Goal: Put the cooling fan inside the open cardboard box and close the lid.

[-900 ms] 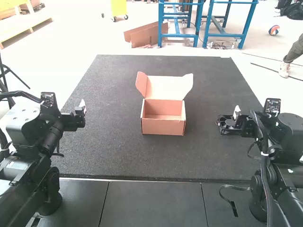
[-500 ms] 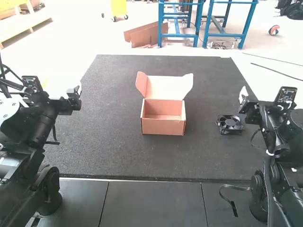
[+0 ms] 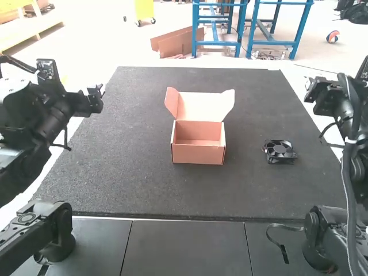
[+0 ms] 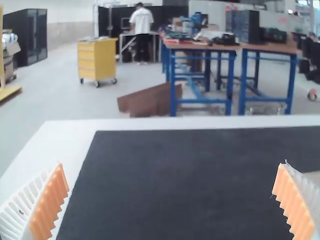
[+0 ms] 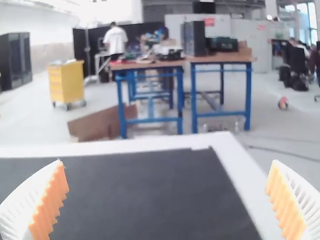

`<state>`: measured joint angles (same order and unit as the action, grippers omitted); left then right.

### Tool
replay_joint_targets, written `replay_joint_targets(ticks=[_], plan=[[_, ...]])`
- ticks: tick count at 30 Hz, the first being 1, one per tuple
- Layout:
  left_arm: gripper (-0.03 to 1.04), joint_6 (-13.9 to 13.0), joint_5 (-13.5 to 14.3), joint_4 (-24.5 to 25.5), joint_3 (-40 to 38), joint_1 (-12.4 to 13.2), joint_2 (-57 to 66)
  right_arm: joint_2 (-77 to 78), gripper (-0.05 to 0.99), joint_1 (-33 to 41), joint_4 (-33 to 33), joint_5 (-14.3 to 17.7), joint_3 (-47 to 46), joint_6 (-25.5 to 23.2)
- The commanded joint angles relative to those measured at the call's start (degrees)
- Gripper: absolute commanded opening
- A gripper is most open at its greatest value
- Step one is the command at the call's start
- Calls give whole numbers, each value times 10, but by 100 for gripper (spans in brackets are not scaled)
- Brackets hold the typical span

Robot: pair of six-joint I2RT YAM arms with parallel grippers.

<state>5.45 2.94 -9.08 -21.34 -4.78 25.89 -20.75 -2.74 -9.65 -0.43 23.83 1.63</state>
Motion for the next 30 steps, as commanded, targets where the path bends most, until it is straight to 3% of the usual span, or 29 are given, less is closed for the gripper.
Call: replay_joint_targets(ticks=[1,8,11,12,14,15,16,23,30], plan=[[97,20,-3,22,-78,3,52,-66,91,-13,8,17,68,-16],[97,36,7,126,-208,0,158,-218,91,-15,97,16,207,-149],[97,51,-1,165,-250,-1,185,-276,91,-15,157,18,267,-151],[97,52,-22,173,-261,-1,191,-297,91,-15,185,7,291,-130],[97,71,-25,178,-287,-1,203,-338,91,-13,265,-29,335,-39],[97,71,-25,194,-297,-1,214,-355,91,-10,294,-63,351,-23],[97,72,-24,212,-307,-1,228,-366,91,-10,311,-76,358,-23],[97,62,-26,339,-360,-6,320,-407,90,-6,387,-76,416,-4],[97,21,-29,354,-370,-46,338,-475,91,-7,520,-66,457,34]])
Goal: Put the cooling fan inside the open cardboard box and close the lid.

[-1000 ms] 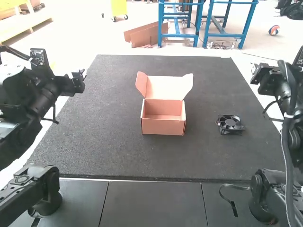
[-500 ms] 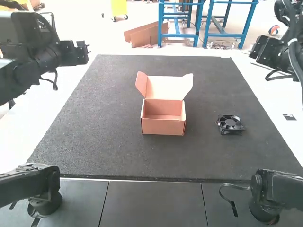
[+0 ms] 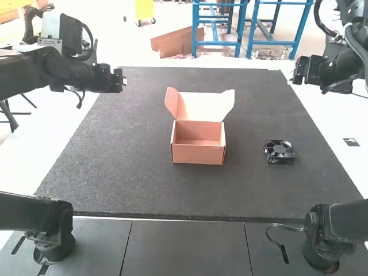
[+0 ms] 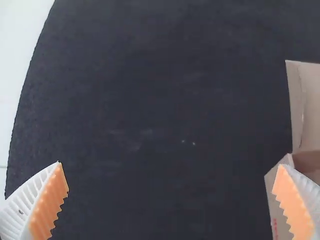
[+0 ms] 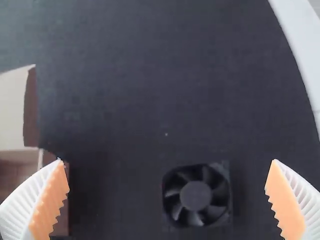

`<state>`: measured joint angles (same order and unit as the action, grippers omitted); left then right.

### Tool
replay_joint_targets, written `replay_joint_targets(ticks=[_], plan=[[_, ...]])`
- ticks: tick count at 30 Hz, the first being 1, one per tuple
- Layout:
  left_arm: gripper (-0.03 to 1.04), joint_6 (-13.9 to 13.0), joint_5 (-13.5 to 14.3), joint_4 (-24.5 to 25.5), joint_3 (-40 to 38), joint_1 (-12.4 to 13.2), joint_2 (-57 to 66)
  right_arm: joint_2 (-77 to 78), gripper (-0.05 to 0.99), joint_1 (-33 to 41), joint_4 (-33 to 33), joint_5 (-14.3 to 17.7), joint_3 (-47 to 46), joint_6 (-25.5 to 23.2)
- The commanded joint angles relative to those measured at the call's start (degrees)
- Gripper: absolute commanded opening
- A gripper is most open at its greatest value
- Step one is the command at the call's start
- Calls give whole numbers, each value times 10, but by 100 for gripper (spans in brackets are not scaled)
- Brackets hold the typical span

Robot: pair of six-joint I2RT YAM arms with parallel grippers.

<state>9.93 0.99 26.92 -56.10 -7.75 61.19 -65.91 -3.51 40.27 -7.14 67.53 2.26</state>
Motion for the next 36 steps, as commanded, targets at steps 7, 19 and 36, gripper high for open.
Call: replay_joint_targets(ticks=[7,19,36], plan=[[97,-24,-9,6,-24,-55,-15,-75,91,0,123,29,52,27],[97,-20,15,6,-17,-32,-15,-130,91,-1,150,71,40,69],[97,-21,15,-14,-16,27,-9,-246,90,-71,80,76,38,169]])
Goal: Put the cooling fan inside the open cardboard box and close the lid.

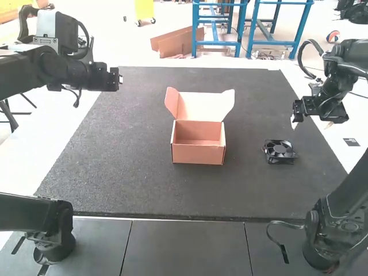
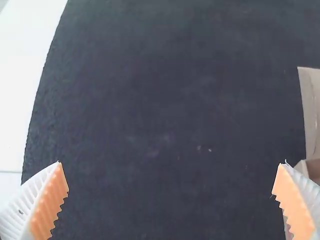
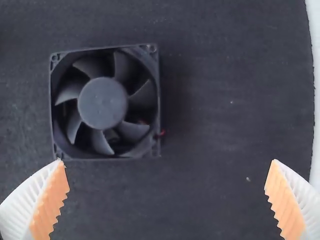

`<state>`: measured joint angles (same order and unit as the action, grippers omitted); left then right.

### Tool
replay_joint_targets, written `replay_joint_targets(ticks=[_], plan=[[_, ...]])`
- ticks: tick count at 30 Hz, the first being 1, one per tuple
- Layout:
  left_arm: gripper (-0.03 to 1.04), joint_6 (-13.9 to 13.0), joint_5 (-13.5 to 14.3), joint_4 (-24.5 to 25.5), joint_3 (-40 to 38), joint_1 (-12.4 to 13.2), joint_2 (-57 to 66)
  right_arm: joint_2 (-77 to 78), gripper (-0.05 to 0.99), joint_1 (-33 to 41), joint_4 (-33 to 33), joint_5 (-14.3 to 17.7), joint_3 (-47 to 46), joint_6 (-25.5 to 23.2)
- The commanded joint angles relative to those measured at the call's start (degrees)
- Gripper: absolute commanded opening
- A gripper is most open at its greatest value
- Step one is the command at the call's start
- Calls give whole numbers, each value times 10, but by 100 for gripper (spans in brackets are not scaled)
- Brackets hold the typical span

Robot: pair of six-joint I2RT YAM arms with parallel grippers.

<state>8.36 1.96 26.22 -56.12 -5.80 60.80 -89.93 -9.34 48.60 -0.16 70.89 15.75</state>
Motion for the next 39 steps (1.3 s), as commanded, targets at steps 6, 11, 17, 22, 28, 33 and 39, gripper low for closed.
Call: replay_joint_targets(ticks=[6,11,17,22,28,33,39], plan=[[97,-5,5,-13,-15,12,0,-53,90,-28,-5,-5,6,48],[97,-6,5,-14,-15,16,1,-86,90,-35,-11,-6,15,53],[97,-6,4,-17,-15,20,1,-118,90,-35,-25,-8,24,51],[97,-6,4,-18,-15,21,1,-145,90,-32,-32,-29,39,41],[97,-5,4,-17,-17,22,3,-162,90,-28,-54,-47,53,20],[97,-5,4,-19,-19,22,6,-179,90,-27,-60,-23,50,19],[97,-5,4,-19,-19,22,6,-195,90,-29,-60,-6,50,13]])
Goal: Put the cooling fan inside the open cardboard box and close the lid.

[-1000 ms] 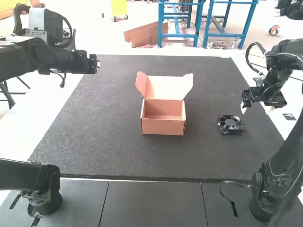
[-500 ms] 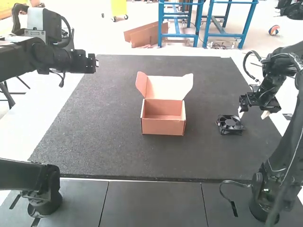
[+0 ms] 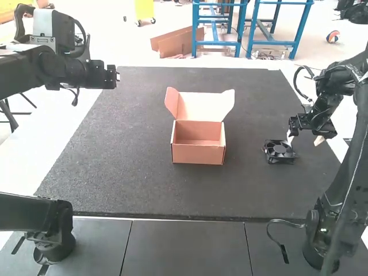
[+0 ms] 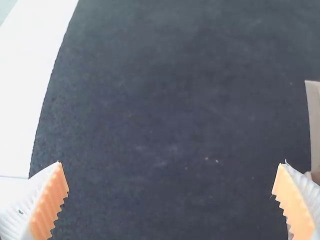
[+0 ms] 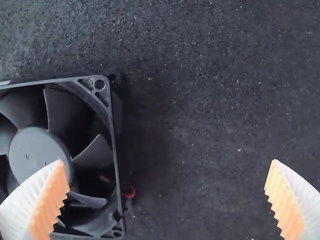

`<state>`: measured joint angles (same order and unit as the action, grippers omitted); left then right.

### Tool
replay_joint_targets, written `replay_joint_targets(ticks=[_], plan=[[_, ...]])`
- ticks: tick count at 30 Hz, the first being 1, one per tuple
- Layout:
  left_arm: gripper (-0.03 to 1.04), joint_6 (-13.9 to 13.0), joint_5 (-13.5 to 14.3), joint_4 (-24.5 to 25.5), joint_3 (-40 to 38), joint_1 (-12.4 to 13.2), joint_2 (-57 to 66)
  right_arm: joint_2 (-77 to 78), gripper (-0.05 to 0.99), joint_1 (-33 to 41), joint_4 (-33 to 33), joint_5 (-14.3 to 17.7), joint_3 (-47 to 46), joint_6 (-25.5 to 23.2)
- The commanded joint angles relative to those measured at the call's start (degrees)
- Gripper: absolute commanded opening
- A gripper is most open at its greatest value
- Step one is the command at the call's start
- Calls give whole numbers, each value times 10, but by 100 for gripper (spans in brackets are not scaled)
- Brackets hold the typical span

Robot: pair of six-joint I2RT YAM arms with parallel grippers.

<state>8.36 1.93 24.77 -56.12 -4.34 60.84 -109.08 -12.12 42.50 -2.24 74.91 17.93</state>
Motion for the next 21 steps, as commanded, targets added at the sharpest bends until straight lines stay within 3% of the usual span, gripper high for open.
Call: replay_joint_targets(ticks=[1,21], plan=[[97,-5,4,-5,-18,6,5,-5,90,1,3,16,10,-9],[97,-6,4,-2,-15,7,5,-25,90,2,7,43,-14,-9]])
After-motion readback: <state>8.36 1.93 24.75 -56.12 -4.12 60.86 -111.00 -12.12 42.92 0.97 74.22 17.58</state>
